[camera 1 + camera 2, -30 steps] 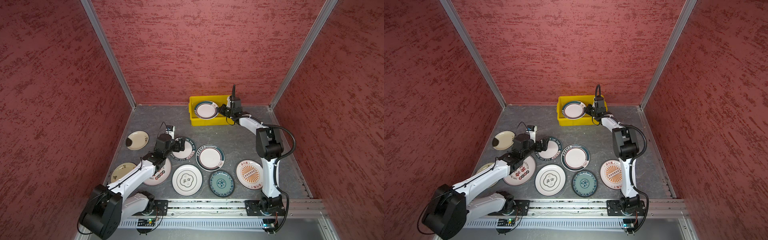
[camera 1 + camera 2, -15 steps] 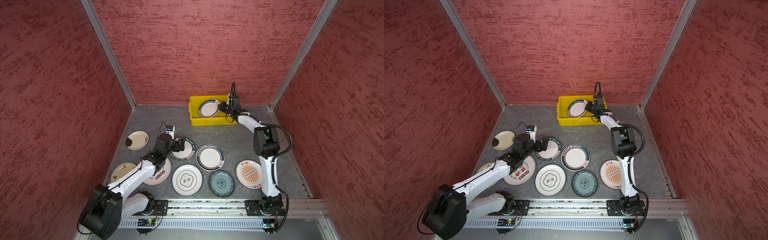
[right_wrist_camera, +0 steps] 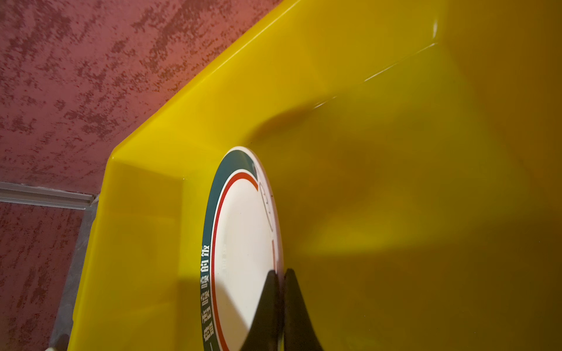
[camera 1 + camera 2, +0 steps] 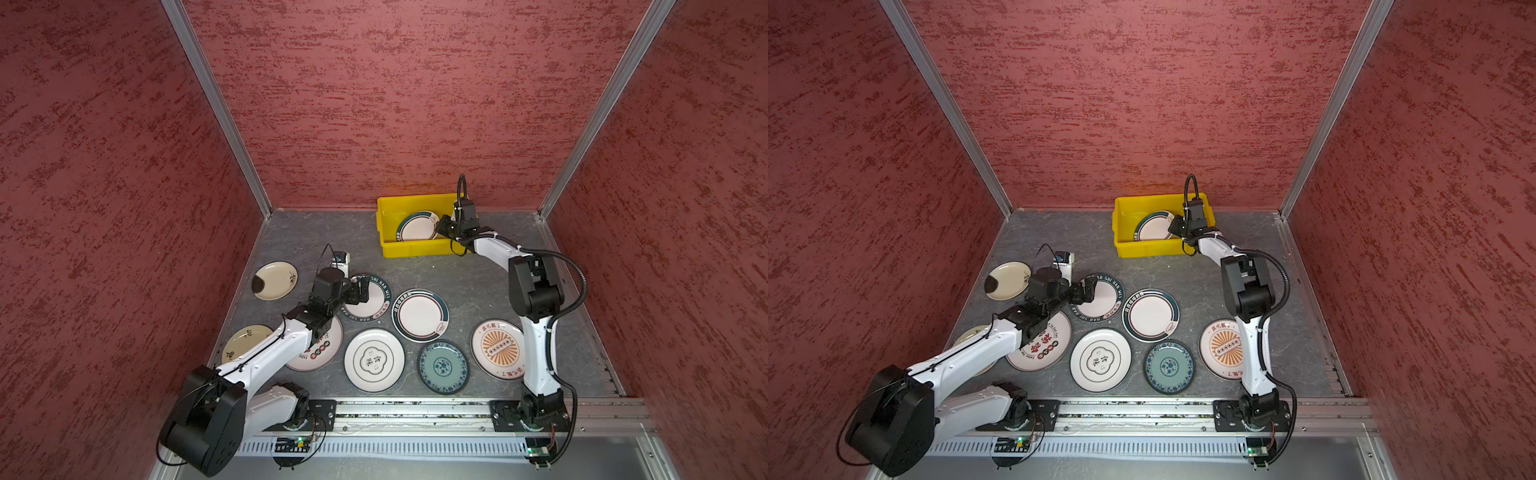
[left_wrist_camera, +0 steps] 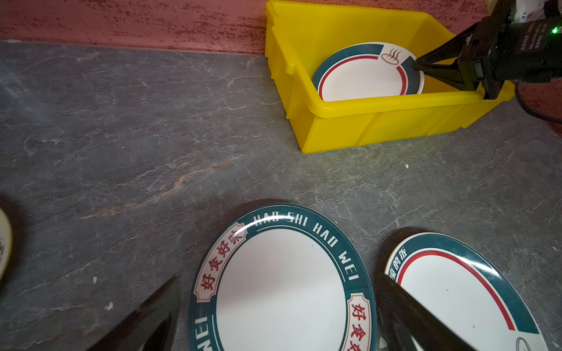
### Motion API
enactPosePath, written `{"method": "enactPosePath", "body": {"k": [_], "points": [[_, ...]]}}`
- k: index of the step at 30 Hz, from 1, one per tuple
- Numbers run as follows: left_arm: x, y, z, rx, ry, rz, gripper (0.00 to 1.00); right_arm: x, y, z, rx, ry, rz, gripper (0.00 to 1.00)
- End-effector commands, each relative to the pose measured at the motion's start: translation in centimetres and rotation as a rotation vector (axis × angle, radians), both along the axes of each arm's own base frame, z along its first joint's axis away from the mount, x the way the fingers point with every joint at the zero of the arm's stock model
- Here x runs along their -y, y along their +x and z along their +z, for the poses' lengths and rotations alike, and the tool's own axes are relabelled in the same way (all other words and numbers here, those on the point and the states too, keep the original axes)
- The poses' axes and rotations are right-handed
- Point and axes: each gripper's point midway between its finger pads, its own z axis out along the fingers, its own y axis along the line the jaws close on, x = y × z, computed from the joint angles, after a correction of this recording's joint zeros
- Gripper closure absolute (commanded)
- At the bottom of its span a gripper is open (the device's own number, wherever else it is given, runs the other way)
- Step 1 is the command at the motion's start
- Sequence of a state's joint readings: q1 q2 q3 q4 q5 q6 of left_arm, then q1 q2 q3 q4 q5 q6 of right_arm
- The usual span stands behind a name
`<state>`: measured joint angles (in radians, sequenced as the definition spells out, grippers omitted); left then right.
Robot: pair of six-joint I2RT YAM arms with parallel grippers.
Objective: Place the plates into the plastic bin on the countertop
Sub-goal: Move the plastic bin to the top-center of the table, then place the plate in the plastic bin.
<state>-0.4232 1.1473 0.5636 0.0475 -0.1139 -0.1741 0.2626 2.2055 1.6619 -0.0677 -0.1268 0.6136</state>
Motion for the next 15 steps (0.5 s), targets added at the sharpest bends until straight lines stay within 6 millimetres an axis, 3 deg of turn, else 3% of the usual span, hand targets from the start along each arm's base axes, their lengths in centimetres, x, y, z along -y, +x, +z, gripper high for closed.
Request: {"method": "enactPosePath", "body": {"k": [1, 7, 15], "points": [[0.1, 0.2, 0.3, 0.005, 0.014, 0.001, 0.01, -0.6, -1.0, 1.4, 0.017, 0.009, 0.0, 1.0], [0.2, 0.2, 0.4, 0.006, 0.009, -0.002, 0.01, -1.6, -1.4, 1.4, 0.018, 0.052, 0.026, 1.0], [0.0, 0.0, 0.8, 0.016, 0.006, 0.001, 0.01, -2.1, -0.7, -0.2, -0.03, 0.015, 0.045, 1.0]]}}
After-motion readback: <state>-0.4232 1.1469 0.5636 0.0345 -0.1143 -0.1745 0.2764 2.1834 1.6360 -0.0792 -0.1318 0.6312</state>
